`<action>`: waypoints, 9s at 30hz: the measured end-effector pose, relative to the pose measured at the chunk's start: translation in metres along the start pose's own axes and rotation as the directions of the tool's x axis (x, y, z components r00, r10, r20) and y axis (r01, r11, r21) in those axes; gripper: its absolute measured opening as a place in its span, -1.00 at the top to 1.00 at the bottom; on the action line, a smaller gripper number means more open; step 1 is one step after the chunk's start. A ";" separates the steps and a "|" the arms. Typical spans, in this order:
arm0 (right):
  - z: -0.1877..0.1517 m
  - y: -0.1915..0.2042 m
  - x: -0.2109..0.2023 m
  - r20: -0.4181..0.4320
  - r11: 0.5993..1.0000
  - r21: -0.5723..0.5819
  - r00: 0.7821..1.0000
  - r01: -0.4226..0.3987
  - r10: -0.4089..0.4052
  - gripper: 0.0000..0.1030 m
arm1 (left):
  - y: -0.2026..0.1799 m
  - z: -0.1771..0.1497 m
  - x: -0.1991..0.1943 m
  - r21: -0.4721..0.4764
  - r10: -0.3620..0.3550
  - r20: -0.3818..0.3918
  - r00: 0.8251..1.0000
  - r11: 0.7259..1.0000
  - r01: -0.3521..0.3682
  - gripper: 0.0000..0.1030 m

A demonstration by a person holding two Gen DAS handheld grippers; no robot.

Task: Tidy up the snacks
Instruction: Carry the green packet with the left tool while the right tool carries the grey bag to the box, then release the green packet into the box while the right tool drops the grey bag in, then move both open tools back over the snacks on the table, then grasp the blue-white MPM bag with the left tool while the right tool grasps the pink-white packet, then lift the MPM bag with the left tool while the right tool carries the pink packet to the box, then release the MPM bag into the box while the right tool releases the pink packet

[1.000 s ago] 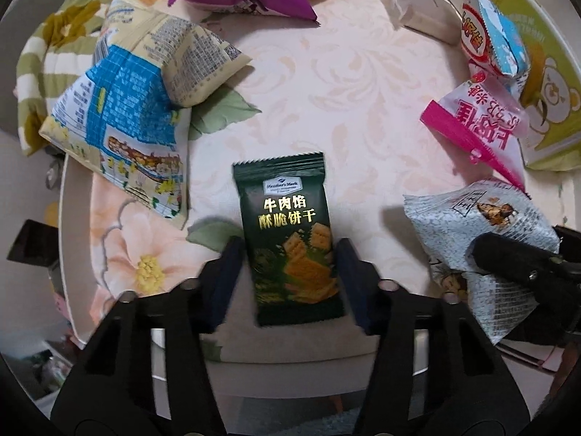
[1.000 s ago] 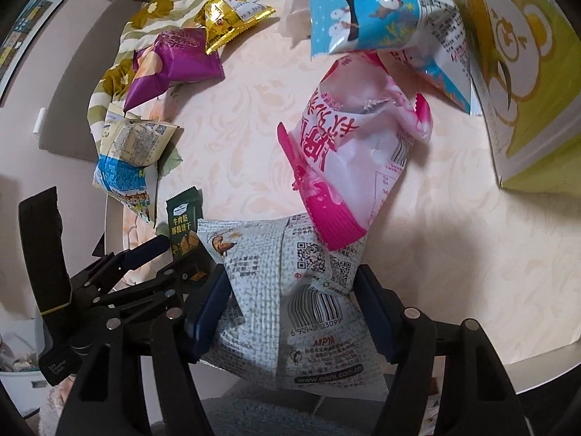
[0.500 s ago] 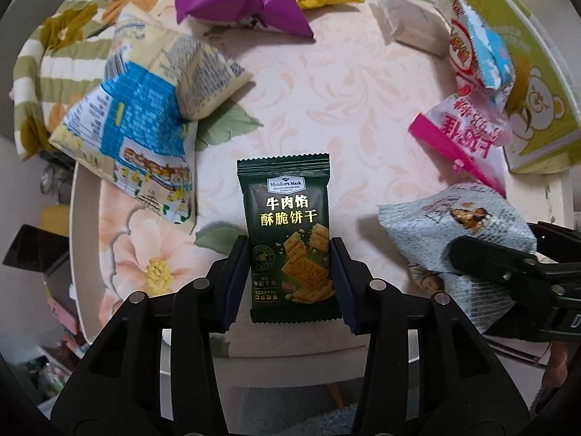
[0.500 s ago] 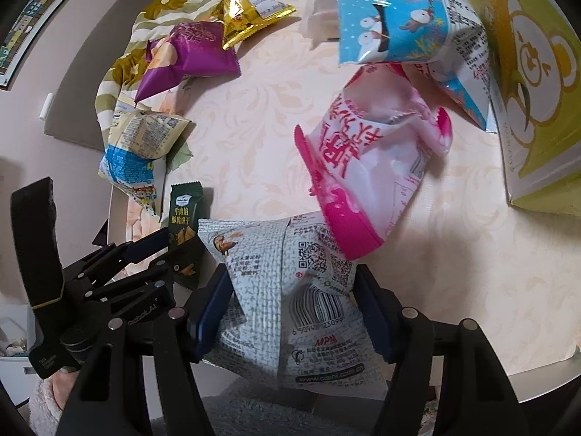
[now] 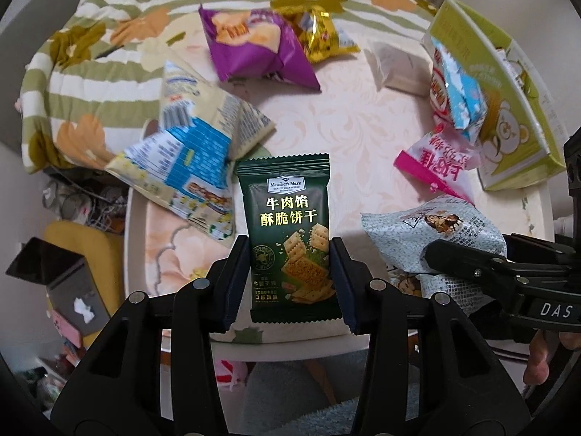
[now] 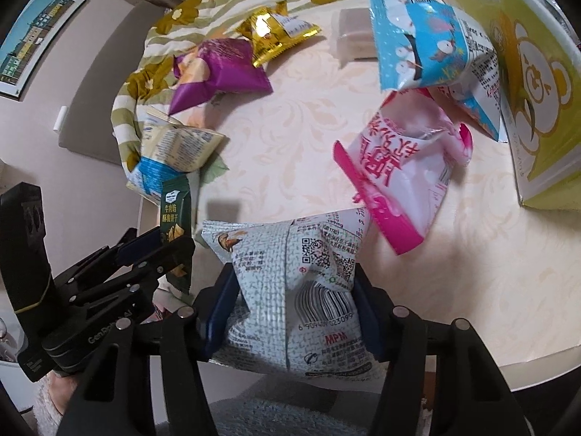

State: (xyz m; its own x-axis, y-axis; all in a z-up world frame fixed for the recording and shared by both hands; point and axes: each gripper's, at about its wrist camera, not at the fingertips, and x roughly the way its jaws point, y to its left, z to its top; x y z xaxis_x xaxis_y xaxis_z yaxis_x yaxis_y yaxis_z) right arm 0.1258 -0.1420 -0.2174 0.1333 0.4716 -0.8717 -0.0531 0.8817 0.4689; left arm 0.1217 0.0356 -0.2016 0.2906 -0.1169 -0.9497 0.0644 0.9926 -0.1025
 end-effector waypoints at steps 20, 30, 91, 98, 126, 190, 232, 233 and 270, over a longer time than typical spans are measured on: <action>0.009 0.015 -0.113 0.330 0.998 0.052 0.943 0.023 -0.039 -0.07 | -0.025 0.053 -0.090 0.158 -0.126 0.170 0.977 0.983 0.099 0.22; 0.038 -0.063 -0.205 0.469 0.994 0.093 0.878 0.055 -0.093 -0.08 | -0.130 0.108 -0.106 0.198 -0.204 0.230 0.951 0.967 0.160 0.22; 0.124 -0.252 -0.221 0.396 0.992 0.116 0.913 0.058 -0.100 -0.84 | -0.289 0.177 0.007 0.128 -0.184 0.126 0.975 0.978 0.168 -0.99; 0.112 -0.233 -0.238 0.402 0.995 0.051 0.910 0.084 -0.097 -0.84 | -0.284 0.164 -0.017 0.109 -0.163 0.178 0.970 0.983 0.145 -0.99; 0.060 -0.067 -0.186 0.382 0.971 -0.234 0.923 0.045 0.050 -0.85 | -0.078 0.050 -0.085 -0.135 0.175 0.323 0.930 0.981 -0.138 -0.99; 0.034 -0.041 0.023 0.282 0.897 0.274 0.862 0.348 -0.420 -0.11 | 0.025 0.056 0.078 0.277 0.002 -0.024 1.000 0.961 0.005 -0.21; 0.024 0.027 -0.096 0.488 0.967 0.057 0.838 0.247 -0.243 0.13 | -0.034 0.098 -0.059 0.229 -0.194 0.223 0.955 0.963 0.142 -0.21; 0.025 0.023 -0.105 0.498 0.968 0.059 0.833 0.246 -0.242 0.13 | -0.042 0.101 -0.063 0.234 -0.198 0.235 0.952 0.962 0.142 -0.21; 0.043 -0.220 -0.247 0.492 0.979 -0.003 0.853 0.202 -0.174 0.13 | -0.273 0.119 -0.019 0.020 -0.198 0.258 0.946 0.980 0.199 -0.97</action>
State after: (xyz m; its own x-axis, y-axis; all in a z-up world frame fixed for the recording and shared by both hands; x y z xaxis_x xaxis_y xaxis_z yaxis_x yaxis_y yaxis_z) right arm 0.1467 -0.4537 -0.0992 0.6096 0.2406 -0.7553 -0.0282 0.9588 0.2827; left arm 0.2123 -0.2374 -0.1205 0.5083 -0.3149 -0.8015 0.1399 0.9486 -0.2839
